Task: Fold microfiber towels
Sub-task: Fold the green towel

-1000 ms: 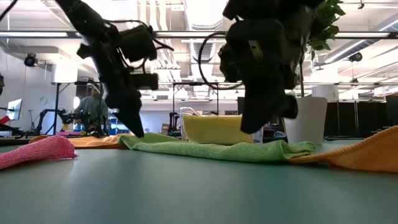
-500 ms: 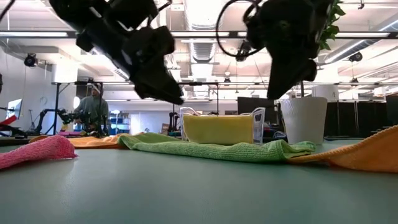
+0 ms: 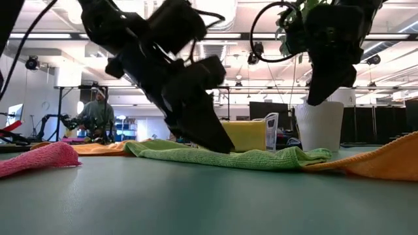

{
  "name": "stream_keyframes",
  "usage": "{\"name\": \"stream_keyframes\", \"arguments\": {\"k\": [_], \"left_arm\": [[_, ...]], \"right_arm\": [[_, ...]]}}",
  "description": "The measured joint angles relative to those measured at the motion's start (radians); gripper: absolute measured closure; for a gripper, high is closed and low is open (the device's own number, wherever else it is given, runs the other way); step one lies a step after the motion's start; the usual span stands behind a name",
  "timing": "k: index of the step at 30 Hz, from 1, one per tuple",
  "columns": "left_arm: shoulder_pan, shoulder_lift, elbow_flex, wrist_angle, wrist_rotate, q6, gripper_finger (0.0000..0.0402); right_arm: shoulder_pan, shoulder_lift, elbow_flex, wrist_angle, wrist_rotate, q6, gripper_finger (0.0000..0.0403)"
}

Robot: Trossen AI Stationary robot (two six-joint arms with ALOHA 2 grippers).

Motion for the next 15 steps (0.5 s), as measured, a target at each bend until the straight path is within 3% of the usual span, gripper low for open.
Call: {"name": "stream_keyframes", "arguments": {"k": [3, 10, 15], "left_arm": [[-0.011, 0.037, 0.034, -0.026, -0.012, -0.022, 0.0228], [-0.061, 0.009, 0.06, -0.332, -0.019, -0.009, 0.0228], [-0.11, -0.055, 0.056, -0.533, -0.015, 0.088, 0.0228]], "right_arm": [[0.0, -0.007, -0.011, -0.003, 0.0, -0.01, 0.0365], [0.0, -0.003, -0.044, 0.001, -0.002, -0.012, 0.0365], [0.0, 0.001, -0.057, 0.02, -0.01, -0.011, 0.0365]]}}
